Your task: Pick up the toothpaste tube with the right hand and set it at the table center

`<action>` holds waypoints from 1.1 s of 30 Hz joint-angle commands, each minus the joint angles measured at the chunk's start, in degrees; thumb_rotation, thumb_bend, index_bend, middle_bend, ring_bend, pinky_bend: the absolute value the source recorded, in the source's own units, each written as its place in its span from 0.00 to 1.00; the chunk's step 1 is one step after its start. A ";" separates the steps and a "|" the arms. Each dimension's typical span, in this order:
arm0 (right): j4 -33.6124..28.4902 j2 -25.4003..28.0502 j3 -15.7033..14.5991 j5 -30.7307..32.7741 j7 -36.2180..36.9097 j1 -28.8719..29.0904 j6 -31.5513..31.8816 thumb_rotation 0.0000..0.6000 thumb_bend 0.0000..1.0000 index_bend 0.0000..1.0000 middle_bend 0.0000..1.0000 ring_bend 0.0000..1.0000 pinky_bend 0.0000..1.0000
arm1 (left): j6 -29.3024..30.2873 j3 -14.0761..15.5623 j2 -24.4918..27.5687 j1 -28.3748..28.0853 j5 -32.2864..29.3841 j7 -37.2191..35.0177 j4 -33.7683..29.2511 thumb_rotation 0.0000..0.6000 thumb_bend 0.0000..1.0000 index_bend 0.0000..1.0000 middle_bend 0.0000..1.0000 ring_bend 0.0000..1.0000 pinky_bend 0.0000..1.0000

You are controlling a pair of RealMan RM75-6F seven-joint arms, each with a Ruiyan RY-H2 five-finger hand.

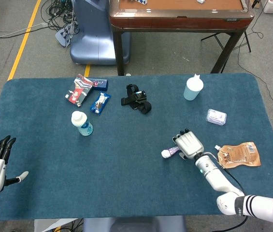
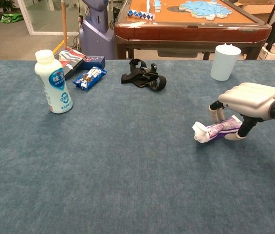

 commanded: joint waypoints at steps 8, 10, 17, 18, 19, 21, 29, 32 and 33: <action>1.25 -0.56 0.63 0.10 -1.30 -0.14 -0.87 1.00 0.36 0.45 0.44 0.28 0.25 | -0.14 0.04 -0.01 -0.02 -0.03 -0.11 -0.01 1.00 0.05 0.00 0.00 0.00 0.05; 1.27 -0.73 0.79 0.24 -1.57 -0.09 -1.17 1.00 0.36 0.45 0.44 0.28 0.25 | -0.19 0.06 0.01 -0.02 -0.04 -0.14 0.00 1.00 0.05 0.00 0.00 0.00 0.05; 1.73 -1.65 1.21 0.88 -2.63 0.20 -2.20 1.00 0.36 0.45 0.44 0.28 0.25 | -0.27 0.07 0.11 -0.03 0.02 -0.45 0.09 1.00 0.05 0.00 0.00 0.00 0.05; 1.83 -1.78 1.23 0.97 -2.86 0.21 -2.28 1.00 0.36 0.46 0.45 0.28 0.25 | -0.22 0.07 0.12 0.01 0.00 -0.49 0.11 1.00 0.05 0.00 0.00 0.00 0.05; 1.94 -1.87 1.25 1.04 -3.02 0.21 -2.33 1.00 0.37 0.46 0.45 0.28 0.25 | -0.18 0.07 0.13 0.05 -0.03 -0.54 0.12 1.00 0.05 0.00 0.00 0.00 0.05; 2.18 -2.03 1.32 1.29 -3.37 0.27 -2.57 1.00 0.38 0.48 0.47 0.29 0.25 | -0.15 0.10 0.17 0.13 -0.10 -0.61 0.12 1.00 0.05 0.00 0.00 0.00 0.05; 2.19 -1.75 1.62 1.35 -3.79 0.37 -2.92 1.00 0.55 0.59 0.55 0.35 0.25 | -0.52 0.01 0.54 -0.18 0.19 -0.96 0.33 1.00 0.05 0.00 0.00 0.00 0.05; 1.10 -0.80 1.95 1.20 -3.34 0.45 -3.00 1.00 0.60 0.64 0.59 0.38 0.27 | -1.46 -0.10 0.83 -0.87 0.50 -1.41 0.71 1.00 0.05 0.00 0.00 0.00 0.05; 0.56 -0.24 2.09 0.92 -3.13 0.49 -2.88 1.00 0.62 0.65 0.60 0.39 0.27 | -1.88 -0.21 1.02 -1.26 0.71 -1.56 0.78 1.00 0.05 0.00 0.00 0.00 0.05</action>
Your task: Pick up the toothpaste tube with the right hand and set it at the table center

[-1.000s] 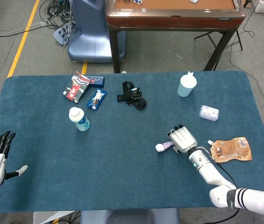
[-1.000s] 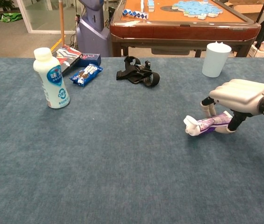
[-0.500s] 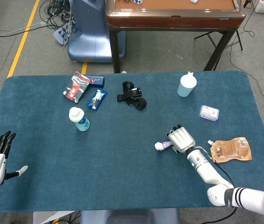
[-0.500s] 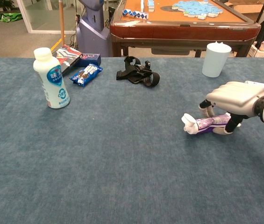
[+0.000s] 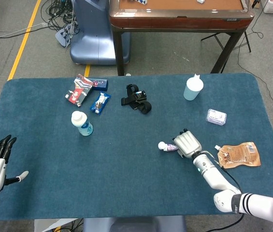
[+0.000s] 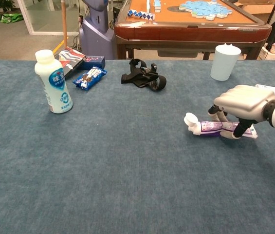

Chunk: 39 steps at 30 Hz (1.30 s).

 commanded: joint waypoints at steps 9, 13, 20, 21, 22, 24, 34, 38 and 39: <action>-7.39 6.42 1.34 -2.52 2.24 0.85 -0.04 1.00 0.68 0.71 0.65 0.45 0.29 | -5.66 -0.70 1.50 -5.00 2.97 -3.26 1.72 1.00 0.05 0.00 0.00 0.00 0.05; -10.70 8.62 1.96 -3.27 4.04 1.62 -1.24 1.00 0.70 0.73 0.66 0.47 0.30 | -8.91 -0.87 1.87 -7.93 4.65 -5.72 3.62 1.00 0.05 0.00 0.00 0.01 0.12; -15.71 10.72 3.68 -3.81 6.55 4.43 -4.69 1.00 0.72 0.74 0.68 0.50 0.32 | -14.95 -0.11 1.80 -14.84 11.12 -11.65 7.75 1.00 0.17 0.00 0.22 0.29 0.50; -16.48 10.87 4.15 -3.47 7.11 5.08 -5.50 1.00 0.73 0.74 0.68 0.51 0.32 | -15.92 0.12 1.73 -16.21 12.51 -12.58 8.50 1.00 0.21 0.00 0.29 0.36 0.56; -17.02 10.97 4.49 -3.30 7.41 5.60 -6.09 1.00 0.73 0.74 0.69 0.52 0.33 | -16.64 0.32 1.69 -17.26 13.57 -13.23 9.06 1.00 0.24 0.00 0.37 0.42 0.62; -18.05 11.14 5.12 -2.92 7.57 6.80 -7.19 1.00 0.74 0.75 0.70 0.53 0.33 | -18.37 0.92 1.81 -19.70 16.03 -14.60 10.11 1.00 0.32 0.03 0.52 0.56 0.72; -19.78 9.74 7.65 2.89 6.96 13.14 -11.88 1.00 0.78 0.78 0.73 0.58 0.36 | -29.76 3.85 4.66 -30.21 21.20 -18.33 6.60 1.00 0.42 0.08 0.85 0.89 0.93; -19.34 8.86 8.10 6.72 6.03 16.35 -13.85 1.00 0.79 0.78 0.74 0.59 0.37 | -33.42 3.95 4.65 -33.34 20.54 -18.65 4.25 1.00 0.42 0.07 0.88 0.92 0.95; -18.99 8.46 8.06 7.81 5.45 17.34 -14.12 1.00 0.80 0.79 0.74 0.59 0.37 | -34.31 3.94 4.55 -34.18 20.30 -18.76 3.63 1.00 0.42 0.07 0.88 0.92 0.95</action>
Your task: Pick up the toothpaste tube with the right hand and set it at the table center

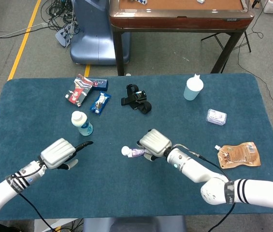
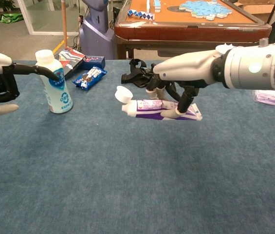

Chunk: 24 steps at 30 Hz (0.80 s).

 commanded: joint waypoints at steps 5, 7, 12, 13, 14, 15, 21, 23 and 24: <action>2.08 -2.45 -0.67 7.74 -3.38 6.43 -2.60 1.00 0.81 0.79 0.75 0.60 0.37 | -4.04 0.03 -0.69 -4.47 -1.20 0.16 -3.01 1.00 0.42 0.07 0.88 0.91 0.95; 2.48 -2.89 -1.14 10.22 -3.77 7.99 -3.12 1.00 0.81 0.80 0.75 0.60 0.37 | -4.78 -0.09 -1.18 -5.36 -1.88 0.19 -3.50 1.00 0.42 0.07 0.88 0.91 0.95; 3.17 -3.72 -2.54 14.31 -5.06 11.21 -2.78 1.00 0.81 0.80 0.75 0.60 0.37 | -6.35 -0.19 -2.30 -7.17 -3.28 1.12 -4.26 1.00 0.42 0.07 0.87 0.91 0.95; 3.16 -3.81 -2.72 14.76 -5.19 11.64 -2.56 1.00 0.81 0.80 0.75 0.60 0.37 | -6.61 -0.17 -2.53 -7.41 -3.56 1.30 -4.34 1.00 0.42 0.07 0.87 0.91 0.95; 3.12 -3.88 -2.89 15.19 -5.28 12.02 -2.32 1.00 0.81 0.80 0.75 0.60 0.37 | -6.89 -0.10 -2.72 -7.65 -3.82 1.46 -4.40 1.00 0.42 0.07 0.87 0.91 0.95; 3.07 -3.94 -3.14 15.77 -5.38 12.52 -2.09 1.00 0.81 0.80 0.75 0.61 0.37 | -7.16 -0.04 -3.05 -7.93 -4.13 1.67 -4.41 1.00 0.42 0.07 0.87 0.91 0.95; 3.43 -4.58 -4.09 17.67 -5.23 14.44 -1.10 1.00 0.81 0.81 0.76 0.61 0.37 | -8.16 0.32 -4.26 -9.12 -5.54 2.32 -4.20 1.00 0.42 0.07 0.87 0.90 0.95; 3.66 -4.78 -4.37 18.01 -5.23 14.92 -0.85 1.00 0.81 0.81 0.76 0.61 0.37 | -8.41 0.48 -4.51 -9.43 -5.85 2.37 -4.12 1.00 0.42 0.07 0.87 0.90 0.95; 3.74 -4.91 -4.48 18.15 -5.18 15.13 -0.72 1.00 0.81 0.81 0.76 0.61 0.37 | -8.52 0.57 -4.60 -9.57 -6.00 2.45 -4.08 1.00 0.42 0.07 0.87 0.90 0.95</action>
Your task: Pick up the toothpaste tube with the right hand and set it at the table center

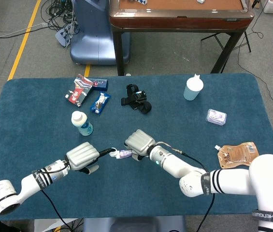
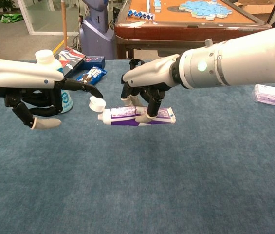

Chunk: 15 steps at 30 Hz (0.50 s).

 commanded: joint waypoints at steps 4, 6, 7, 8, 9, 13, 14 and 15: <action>0.19 -0.44 -0.53 0.37 0.52 0.79 1.00 1.00 0.81 0.81 0.76 0.61 0.37 | -0.23 0.53 -0.42 -0.45 -0.66 0.36 0.27 1.00 0.42 0.07 0.87 0.90 0.95; 0.21 -0.42 -0.76 0.14 0.75 0.84 1.59 1.00 0.81 0.81 0.76 0.61 0.37 | -0.15 0.86 -0.40 -0.48 -0.86 0.58 0.37 1.00 0.42 0.07 0.87 0.90 0.95; 0.20 -0.41 -0.90 0.06 0.86 0.82 1.78 1.00 0.81 0.82 0.76 0.62 0.37 | -0.11 1.01 -0.36 -0.48 -0.96 0.66 0.43 1.00 0.42 0.07 0.87 0.90 0.95; 0.17 -0.38 -0.98 -0.12 1.18 0.71 2.05 1.00 0.81 0.82 0.76 0.62 0.37 | -0.05 1.20 -0.27 -0.45 -1.10 0.75 0.48 1.00 0.42 0.07 0.87 0.90 0.94; 0.18 -0.39 -1.00 -0.36 1.46 0.58 2.30 1.00 0.81 0.82 0.76 0.62 0.37 | 0.04 1.34 -0.17 -0.39 -1.24 0.77 0.49 1.00 0.42 0.07 0.87 0.90 0.94; 0.28 -0.24 -1.00 -1.66 2.85 0.00 2.87 1.00 0.83 0.84 0.77 0.63 0.37 | 0.52 1.90 0.07 -0.08 -1.74 0.89 0.51 1.00 0.42 0.07 0.86 0.89 0.94; 0.32 -0.22 -1.04 -2.02 3.05 -0.12 3.02 1.00 0.83 0.84 0.77 0.63 0.37 | 0.57 2.02 0.12 -0.05 -1.82 1.01 0.55 1.00 0.42 0.07 0.86 0.89 0.94; 0.33 -0.18 -1.03 -2.37 3.50 -0.31 3.11 1.00 0.83 0.85 0.78 0.63 0.37 | 0.62 2.16 0.18 -0.01 -1.96 1.11 0.56 1.00 0.42 0.07 0.86 0.89 0.94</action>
